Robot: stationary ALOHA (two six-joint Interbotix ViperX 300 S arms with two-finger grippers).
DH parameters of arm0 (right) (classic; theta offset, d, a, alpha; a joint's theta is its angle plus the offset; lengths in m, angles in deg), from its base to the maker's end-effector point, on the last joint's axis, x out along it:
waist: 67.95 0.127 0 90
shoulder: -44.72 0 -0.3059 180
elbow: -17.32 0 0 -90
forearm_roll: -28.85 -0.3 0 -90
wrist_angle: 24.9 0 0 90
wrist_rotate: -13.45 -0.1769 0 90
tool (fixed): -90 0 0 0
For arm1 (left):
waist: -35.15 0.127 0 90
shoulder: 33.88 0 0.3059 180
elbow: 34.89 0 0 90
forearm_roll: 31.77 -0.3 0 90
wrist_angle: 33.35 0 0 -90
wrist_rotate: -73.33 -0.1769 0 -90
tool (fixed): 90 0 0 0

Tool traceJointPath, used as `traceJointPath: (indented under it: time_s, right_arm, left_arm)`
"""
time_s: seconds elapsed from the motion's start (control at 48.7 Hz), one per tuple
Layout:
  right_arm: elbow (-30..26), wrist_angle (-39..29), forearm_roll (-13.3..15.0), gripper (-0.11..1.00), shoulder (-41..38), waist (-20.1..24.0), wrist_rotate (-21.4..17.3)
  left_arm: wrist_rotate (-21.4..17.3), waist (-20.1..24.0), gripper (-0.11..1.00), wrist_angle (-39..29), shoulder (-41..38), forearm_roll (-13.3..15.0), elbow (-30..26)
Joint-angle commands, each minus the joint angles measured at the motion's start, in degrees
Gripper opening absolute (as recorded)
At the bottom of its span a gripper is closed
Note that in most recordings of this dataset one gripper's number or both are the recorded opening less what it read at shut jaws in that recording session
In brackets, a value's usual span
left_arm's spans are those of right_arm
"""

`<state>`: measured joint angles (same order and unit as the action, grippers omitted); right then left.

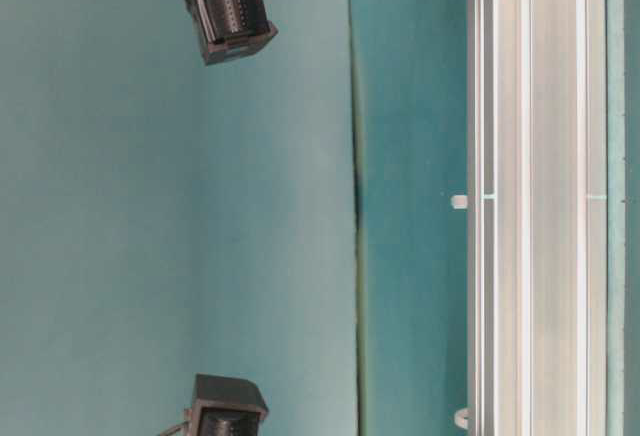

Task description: Lift the large metal rail with both hands.

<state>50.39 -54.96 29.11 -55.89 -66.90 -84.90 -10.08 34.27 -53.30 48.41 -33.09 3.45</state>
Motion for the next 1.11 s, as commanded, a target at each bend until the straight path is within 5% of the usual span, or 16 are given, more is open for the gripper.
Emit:
traceJointPath:
  time_s: [0.0,0.103,0.247,0.411,0.493,1.089]
  right_arm:
    - [-0.2,0.5,-0.2,0.43,-0.3,-0.1,-1.1]
    - [-0.4,1.7,-0.3,0.44,-0.3,-0.1,-1.3]
    - [-0.6,2.1,-0.4,0.52,-0.1,-0.1,-2.7]
    - [-1.1,1.0,-0.4,0.87,1.5,-0.1,-3.4]
    - [-1.3,0.9,-0.2,0.96,2.6,-0.1,-3.3]
    - [-1.9,-1.2,1.3,0.96,24.7,-0.9,-3.3]
  left_arm:
    - [0.4,-0.4,0.59,-1.5,0.4,0.0,-0.4]
    - [1.0,-0.4,0.75,-2.9,1.5,0.1,-0.4]
    - [0.3,-0.5,0.79,-3.3,4.4,0.1,-0.4]
    - [0.0,-0.3,0.82,-3.7,8.5,0.1,-0.6]
    - [0.0,-0.2,0.83,-4.5,10.9,0.1,-0.4]
    - [0.5,-0.1,0.84,-7.0,31.2,0.1,0.0]
